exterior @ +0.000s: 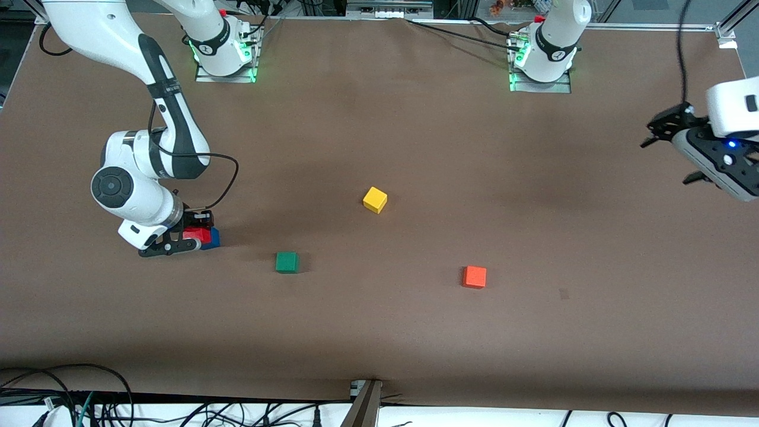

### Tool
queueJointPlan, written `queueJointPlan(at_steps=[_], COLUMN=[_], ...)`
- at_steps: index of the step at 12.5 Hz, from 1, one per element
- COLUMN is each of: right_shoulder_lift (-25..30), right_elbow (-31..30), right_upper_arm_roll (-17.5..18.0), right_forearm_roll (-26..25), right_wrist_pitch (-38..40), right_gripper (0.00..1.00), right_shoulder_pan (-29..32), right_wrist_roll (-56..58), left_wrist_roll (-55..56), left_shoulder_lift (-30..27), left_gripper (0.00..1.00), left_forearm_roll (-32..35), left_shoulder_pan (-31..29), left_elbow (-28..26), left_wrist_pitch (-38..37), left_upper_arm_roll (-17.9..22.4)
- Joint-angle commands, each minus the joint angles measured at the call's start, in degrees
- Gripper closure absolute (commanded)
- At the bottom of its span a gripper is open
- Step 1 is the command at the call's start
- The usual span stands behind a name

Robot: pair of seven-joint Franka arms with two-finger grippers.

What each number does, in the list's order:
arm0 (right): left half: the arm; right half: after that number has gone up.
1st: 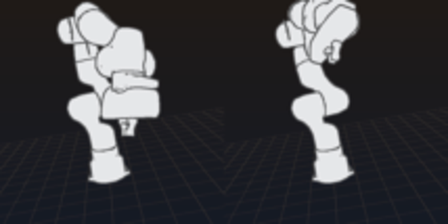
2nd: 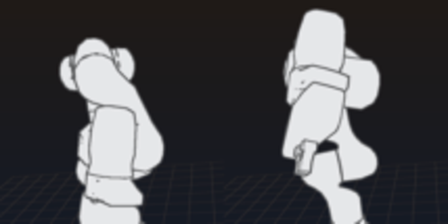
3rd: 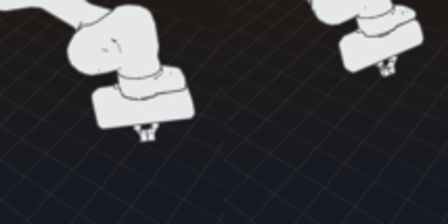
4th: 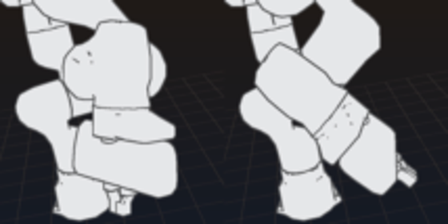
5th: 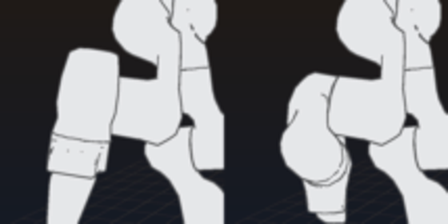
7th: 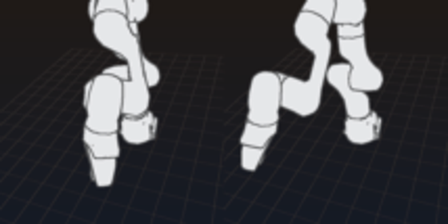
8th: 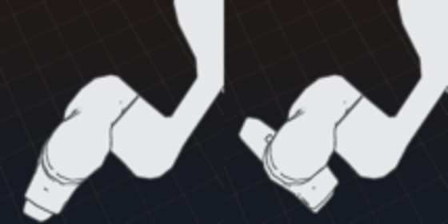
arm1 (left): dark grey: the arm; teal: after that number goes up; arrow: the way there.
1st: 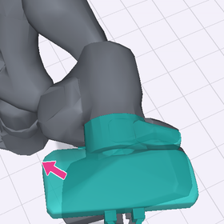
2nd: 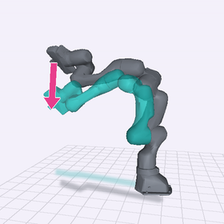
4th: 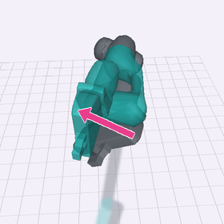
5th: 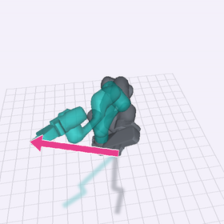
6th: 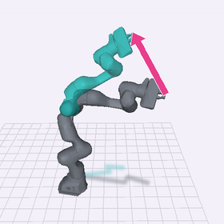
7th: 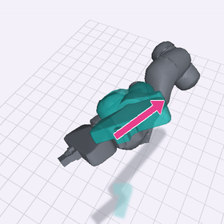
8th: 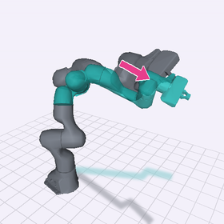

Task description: Pass red block to right arm, stack on blue

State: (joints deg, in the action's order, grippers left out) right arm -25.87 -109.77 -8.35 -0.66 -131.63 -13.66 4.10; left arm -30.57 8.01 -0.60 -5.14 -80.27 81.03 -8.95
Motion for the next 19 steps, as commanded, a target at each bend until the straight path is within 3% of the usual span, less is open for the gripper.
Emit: queueJointPlan(at_steps=[1, 5, 9, 19], right_shoulder_lift=[1.4, 1.2, 0.8, 1.1], right_elbow=[-2.0, -3.3, -3.3, -3.0], right_upper_arm_roll=[0.0, 0.0, 0.0, 0.0], right_forearm_roll=[-0.7, -0.7, -0.7, -0.7], right_wrist_pitch=[-1.6, -4.2, -4.2, -4.1], right_gripper=[1.0, 1.0, 1.0, 1.0], right_shoulder_pan=[-0.1, -0.1, -0.1, -0.1], right_wrist_roll=[-1.1, -1.1, -1.1, -1.0], left_wrist_roll=[15.9, 24.1, 24.7, 31.5], left_shoulder_lift=[-4.9, -6.9, -8.4, -8.2], left_gripper=[0.0, 0.0, 0.0, 0.0], left_forearm_roll=[3.4, 3.2, 3.2, 2.8], left_shoulder_pan=[3.1, 2.9, 2.7, 2.2], left_elbow=[-7.2, -12.2, -14.3, -12.2], left_wrist_pitch=[4.2, 11.3, 14.5, 9.5], left_upper_arm_roll=[0.6, 3.1, 5.8, 5.6])
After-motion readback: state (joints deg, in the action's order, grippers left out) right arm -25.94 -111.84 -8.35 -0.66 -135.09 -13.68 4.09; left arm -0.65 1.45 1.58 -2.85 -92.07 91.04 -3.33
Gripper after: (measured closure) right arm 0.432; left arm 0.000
